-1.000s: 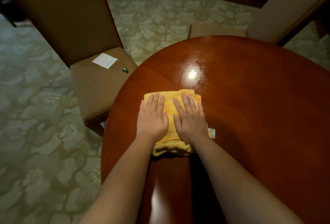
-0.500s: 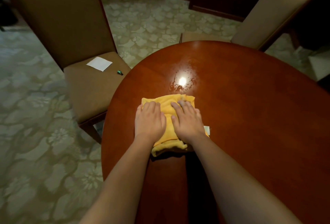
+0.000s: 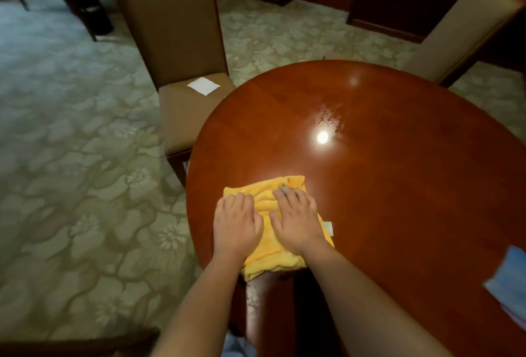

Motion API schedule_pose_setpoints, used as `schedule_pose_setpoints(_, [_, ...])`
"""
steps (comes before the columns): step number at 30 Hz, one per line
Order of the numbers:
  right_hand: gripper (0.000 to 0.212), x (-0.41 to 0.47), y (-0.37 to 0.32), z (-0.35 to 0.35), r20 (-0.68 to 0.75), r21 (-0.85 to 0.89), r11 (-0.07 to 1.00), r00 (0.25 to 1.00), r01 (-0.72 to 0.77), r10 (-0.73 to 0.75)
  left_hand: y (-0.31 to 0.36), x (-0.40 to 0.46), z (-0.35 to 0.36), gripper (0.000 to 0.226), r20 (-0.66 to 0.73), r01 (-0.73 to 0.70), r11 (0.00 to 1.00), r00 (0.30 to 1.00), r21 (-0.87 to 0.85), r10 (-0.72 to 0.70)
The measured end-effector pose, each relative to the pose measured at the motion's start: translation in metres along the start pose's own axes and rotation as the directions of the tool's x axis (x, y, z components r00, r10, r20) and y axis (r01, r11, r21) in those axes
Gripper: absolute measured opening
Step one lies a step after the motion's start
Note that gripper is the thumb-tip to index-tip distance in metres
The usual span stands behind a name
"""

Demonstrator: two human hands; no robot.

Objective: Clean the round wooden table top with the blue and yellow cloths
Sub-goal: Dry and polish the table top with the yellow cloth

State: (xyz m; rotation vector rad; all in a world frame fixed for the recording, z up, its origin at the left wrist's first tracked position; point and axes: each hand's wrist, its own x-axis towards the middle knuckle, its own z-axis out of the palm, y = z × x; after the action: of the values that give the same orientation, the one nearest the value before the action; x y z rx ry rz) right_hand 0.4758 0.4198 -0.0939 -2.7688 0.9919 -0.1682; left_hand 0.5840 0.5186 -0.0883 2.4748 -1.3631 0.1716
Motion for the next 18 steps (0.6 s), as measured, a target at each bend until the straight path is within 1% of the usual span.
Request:
schedule_pose_setpoints(4, [0.041,-0.024,-0.010,0.000,-0.048,-0.014,0.997,0.996,0.070,-0.070,0.002,-0.033,-0.009,0.020,0.001,0.037,0.998,0.999,0.050,-0.037])
schedule_pose_setpoints(8, [0.040,-0.019,-0.003,0.006,-0.062,0.001,0.983,0.981,0.184,-0.184,0.003,-0.036,-0.005,0.021,-0.017,0.083,0.997,0.996,0.013,-0.082])
schedule_pose_setpoints(14, [0.050,0.006,0.001,0.015,-0.005,0.039,0.970,0.971,0.239,-0.239,-0.005,-0.026,0.012,0.052,-0.004,0.155,0.988,0.988,-0.016,-0.155])
schedule_pose_setpoints(16, [0.051,0.021,0.001,0.017,0.007,0.052,0.966,0.967,0.253,-0.254,-0.006,-0.016,0.014,0.058,0.013,0.190,0.982,0.982,-0.024,-0.189])
schedule_pose_setpoints(18, [0.050,0.036,-0.002,0.018,0.012,0.067,0.966,0.968,0.248,-0.249,-0.009,-0.004,0.017,0.058,0.015,0.237,0.971,0.971,-0.032,-0.237])
